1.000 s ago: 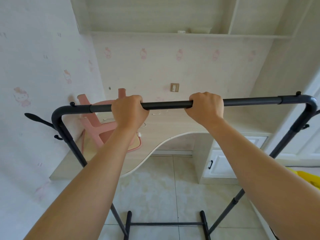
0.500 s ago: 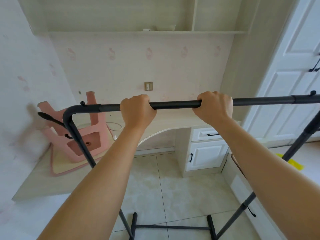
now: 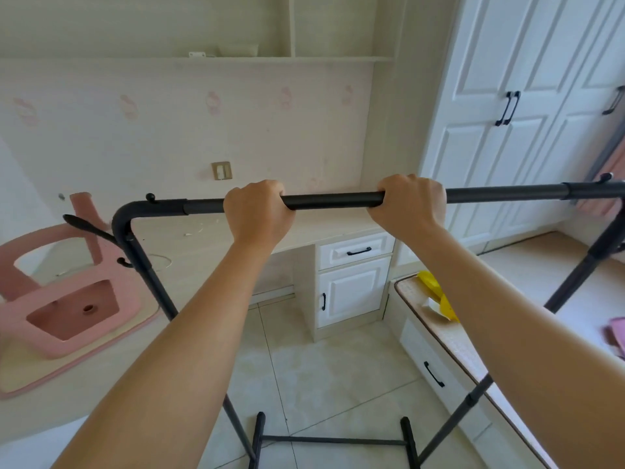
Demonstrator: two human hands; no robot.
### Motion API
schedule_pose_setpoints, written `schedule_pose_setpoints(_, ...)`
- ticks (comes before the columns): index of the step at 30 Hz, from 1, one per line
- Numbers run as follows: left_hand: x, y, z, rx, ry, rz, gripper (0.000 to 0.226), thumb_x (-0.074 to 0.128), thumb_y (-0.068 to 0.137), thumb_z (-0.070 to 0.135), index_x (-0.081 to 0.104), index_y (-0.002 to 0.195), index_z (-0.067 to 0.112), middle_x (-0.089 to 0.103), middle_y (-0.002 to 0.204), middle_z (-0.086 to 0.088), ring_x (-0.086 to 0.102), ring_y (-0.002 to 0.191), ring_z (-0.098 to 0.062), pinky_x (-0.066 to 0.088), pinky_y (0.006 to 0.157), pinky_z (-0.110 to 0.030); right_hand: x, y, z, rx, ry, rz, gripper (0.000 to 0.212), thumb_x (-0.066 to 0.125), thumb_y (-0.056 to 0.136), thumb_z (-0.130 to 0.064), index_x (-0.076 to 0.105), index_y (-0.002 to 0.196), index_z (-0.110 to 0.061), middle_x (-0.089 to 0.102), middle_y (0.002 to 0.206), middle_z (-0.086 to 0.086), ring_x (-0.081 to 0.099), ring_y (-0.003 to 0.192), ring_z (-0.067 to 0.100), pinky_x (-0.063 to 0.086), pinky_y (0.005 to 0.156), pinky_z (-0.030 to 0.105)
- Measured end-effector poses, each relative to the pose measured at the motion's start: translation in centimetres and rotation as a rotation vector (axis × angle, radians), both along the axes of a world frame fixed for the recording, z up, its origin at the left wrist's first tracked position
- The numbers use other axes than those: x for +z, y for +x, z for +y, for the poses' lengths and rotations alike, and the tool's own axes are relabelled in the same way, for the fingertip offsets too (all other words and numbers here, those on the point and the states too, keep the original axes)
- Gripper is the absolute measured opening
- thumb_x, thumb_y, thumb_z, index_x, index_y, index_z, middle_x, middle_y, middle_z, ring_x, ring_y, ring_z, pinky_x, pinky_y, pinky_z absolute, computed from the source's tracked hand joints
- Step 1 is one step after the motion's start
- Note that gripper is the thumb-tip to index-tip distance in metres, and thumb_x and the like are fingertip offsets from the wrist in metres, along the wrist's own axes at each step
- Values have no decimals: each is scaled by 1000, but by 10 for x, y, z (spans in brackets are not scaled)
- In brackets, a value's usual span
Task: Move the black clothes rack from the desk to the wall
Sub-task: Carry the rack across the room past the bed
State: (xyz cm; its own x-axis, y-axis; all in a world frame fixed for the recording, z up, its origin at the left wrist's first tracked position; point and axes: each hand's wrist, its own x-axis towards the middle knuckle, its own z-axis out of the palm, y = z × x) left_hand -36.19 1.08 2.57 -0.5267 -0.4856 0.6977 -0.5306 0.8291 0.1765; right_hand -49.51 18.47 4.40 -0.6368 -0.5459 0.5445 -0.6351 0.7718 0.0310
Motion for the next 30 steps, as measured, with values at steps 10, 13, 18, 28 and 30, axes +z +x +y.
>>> schedule_pose_setpoints(10, 0, -69, 29, -256, 45, 18, 23, 54, 62, 9, 36, 49, 16, 22, 40, 2, 18, 44, -24, 11, 48, -30, 0, -24, 55, -238, 27, 51, 27, 55, 77, -24, 44, 53, -18, 39, 46, -6, 37, 43, 17, 22, 44, 22)
schedule_pose_setpoints(13, 0, -88, 37, -345, 71, 2, 29, 59, 66, 16, 35, 49, 16, 23, 38, 2, 23, 43, -24, 13, 50, -30, 1, -27, 71, -316, 26, 59, 28, 56, 78, -25, 46, 53, -18, 38, 45, -6, 34, 42, 16, 21, 44, 21)
schedule_pose_setpoints(18, 2, -121, 59, -556, 102, -44, 32, 62, 73, 25, 39, 52, 19, 31, 38, 4, 28, 40, -18, 29, 60, -31, 3, -28, 106, -439, -10, 63, 33, 58, 80, -32, 47, 53, -18, 40, 45, -6, 48, 49, 22, 28, 49, 24)
schedule_pose_setpoints(28, 3, -164, 126, -942, -9, -48, 71, 49, 65, 86, 50, 59, 16, 49, 44, 3, 45, 41, -17, 36, 60, -30, -4, -13, 191, -460, -133, 276, 57, 66, 67, -71, 38, 51, -24, 35, 42, -9, 38, 41, 17, 25, 50, 21)
schedule_pose_setpoints(30, 4, -170, 144, -991, -26, -36, 71, 50, 64, 86, 50, 58, 15, 49, 44, 3, 44, 41, -16, 30, 56, -28, -5, -6, 207, -453, -147, 312, 57, 65, 67, -72, 33, 54, -26, 32, 43, -10, 35, 41, 16, 26, 51, 21)
